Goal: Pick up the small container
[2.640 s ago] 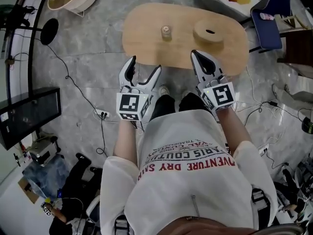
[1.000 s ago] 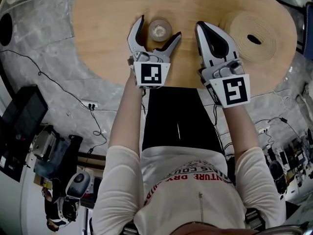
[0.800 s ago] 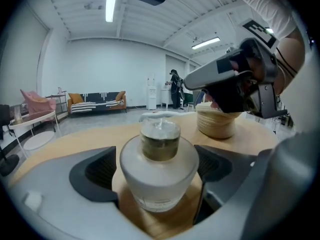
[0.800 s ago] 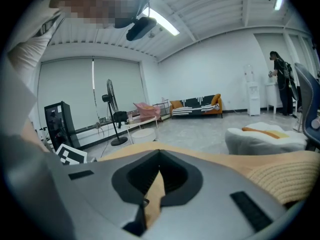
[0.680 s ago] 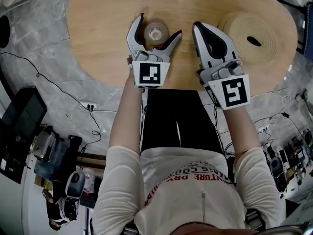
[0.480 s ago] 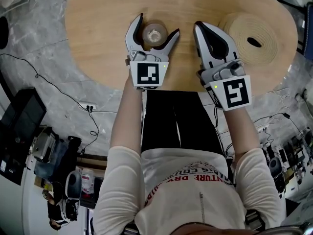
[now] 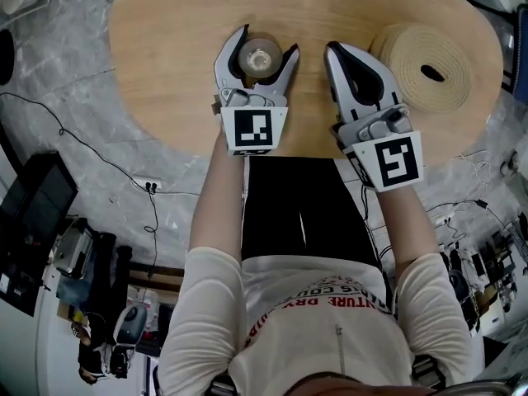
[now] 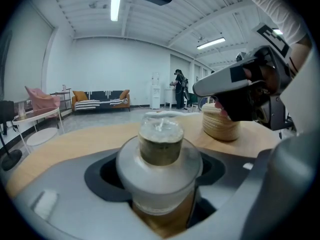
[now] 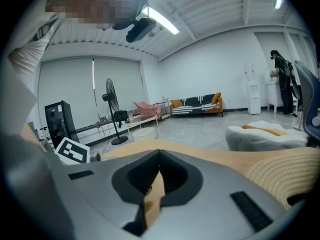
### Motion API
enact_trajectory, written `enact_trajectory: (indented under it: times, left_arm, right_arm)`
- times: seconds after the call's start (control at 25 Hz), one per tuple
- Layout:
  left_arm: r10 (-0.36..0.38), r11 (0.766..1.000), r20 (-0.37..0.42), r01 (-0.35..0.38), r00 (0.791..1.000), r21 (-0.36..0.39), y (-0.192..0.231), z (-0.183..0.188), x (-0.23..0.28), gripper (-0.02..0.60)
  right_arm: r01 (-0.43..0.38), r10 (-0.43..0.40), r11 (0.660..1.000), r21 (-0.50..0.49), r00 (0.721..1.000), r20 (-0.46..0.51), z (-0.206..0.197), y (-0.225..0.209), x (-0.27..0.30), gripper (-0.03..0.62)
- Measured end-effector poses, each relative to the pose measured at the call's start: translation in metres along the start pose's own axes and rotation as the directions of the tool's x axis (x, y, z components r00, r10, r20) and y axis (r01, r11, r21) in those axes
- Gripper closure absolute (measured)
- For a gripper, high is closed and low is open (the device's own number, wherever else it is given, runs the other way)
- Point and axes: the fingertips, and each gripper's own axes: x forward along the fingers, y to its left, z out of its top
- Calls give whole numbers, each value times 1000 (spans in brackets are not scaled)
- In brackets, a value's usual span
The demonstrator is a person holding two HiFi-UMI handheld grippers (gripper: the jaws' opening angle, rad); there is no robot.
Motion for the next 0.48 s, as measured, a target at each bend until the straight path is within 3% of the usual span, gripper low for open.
enact_trajectory:
  times: [0.2,0.48]
  left_arm:
    - [-42,998,-2,42,999,56,-8,-8,-3,241]
    - [-99,994,-67,102,993,44,-27,-7,-27,239]
  right_arm:
    - [7,-7,1000,0,1000,7,-3,2,-2,608]
    - [21,-21,1000,-2,1000,16,16,6,-11,607]
